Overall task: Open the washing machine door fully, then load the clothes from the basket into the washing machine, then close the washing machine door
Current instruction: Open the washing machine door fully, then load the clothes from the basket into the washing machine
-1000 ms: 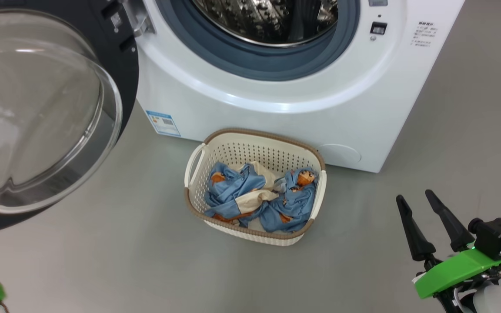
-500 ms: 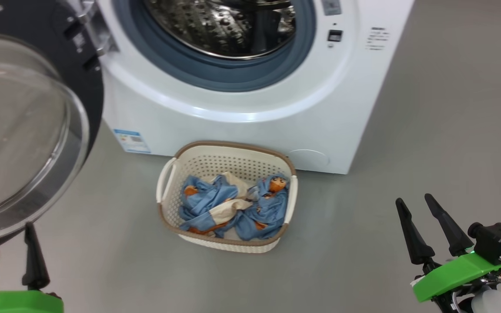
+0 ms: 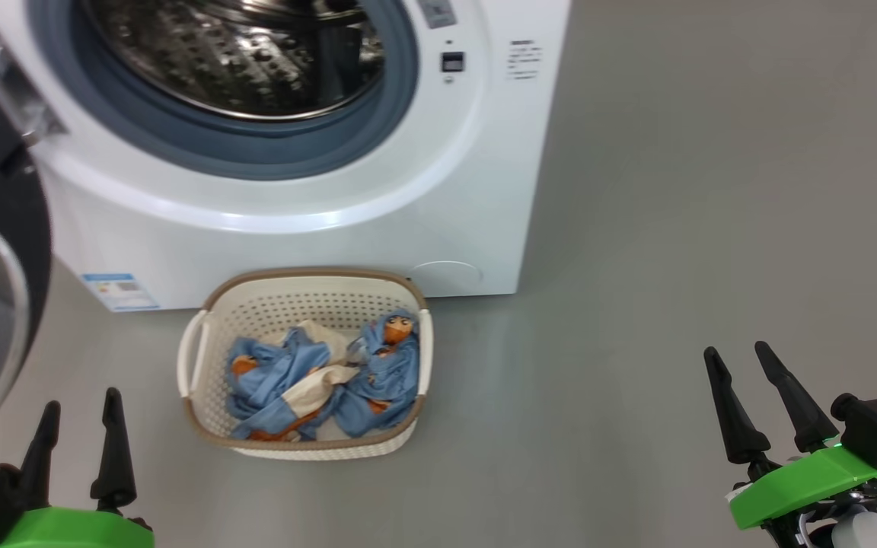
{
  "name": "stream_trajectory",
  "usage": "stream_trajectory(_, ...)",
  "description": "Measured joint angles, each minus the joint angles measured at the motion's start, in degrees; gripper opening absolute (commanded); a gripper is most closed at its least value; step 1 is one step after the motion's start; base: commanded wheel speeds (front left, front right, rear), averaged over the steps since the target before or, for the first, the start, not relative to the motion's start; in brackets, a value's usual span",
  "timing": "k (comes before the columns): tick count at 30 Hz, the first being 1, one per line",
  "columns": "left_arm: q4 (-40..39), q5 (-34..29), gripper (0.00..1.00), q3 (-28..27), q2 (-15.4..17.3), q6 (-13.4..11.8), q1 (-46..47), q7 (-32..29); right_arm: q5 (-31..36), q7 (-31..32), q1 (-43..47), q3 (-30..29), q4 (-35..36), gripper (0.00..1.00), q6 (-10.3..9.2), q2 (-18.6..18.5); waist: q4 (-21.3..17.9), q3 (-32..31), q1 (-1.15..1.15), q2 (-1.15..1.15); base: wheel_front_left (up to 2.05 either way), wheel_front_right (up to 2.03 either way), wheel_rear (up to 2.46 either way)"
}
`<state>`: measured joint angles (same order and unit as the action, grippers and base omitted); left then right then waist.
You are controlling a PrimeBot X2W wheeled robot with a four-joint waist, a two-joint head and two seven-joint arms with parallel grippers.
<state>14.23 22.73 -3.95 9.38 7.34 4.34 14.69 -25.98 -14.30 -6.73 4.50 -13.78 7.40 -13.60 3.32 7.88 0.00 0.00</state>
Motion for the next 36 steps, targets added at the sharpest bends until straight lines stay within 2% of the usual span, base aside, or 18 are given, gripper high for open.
stream_trajectory(7,-0.6,0.8,1.0,1.4,0.6,0.0,0.0,0.0,0.0,0.0,0.0,-0.9,0.2,1.0,0.0,0.8,-4.1,0.5,0.0,0.0,0.0,0.0,0.0)
stream_trajectory(13,-1.1,1.3,1.0,2.0,0.7,0.0,0.0,0.0,0.0,0.0,0.0,-1.6,0.3,1.0,0.0,0.9,-6.1,0.7,0.0,0.0,0.0,0.0,0.0)
stream_trajectory(24,-1.2,3.0,1.0,2.8,1.8,0.0,0.0,0.0,0.0,0.0,0.0,-2.2,0.7,1.0,0.0,2.2,-6.2,1.8,0.0,0.0,0.06,-0.23,0.17)
stream_trajectory(36,-1.2,3.4,1.0,4.2,2.5,0.0,0.4,0.0,0.0,0.0,-0.1,-2.2,0.8,1.0,0.0,2.7,-5.7,3.0,0.0,0.0,0.82,-1.88,1.06)
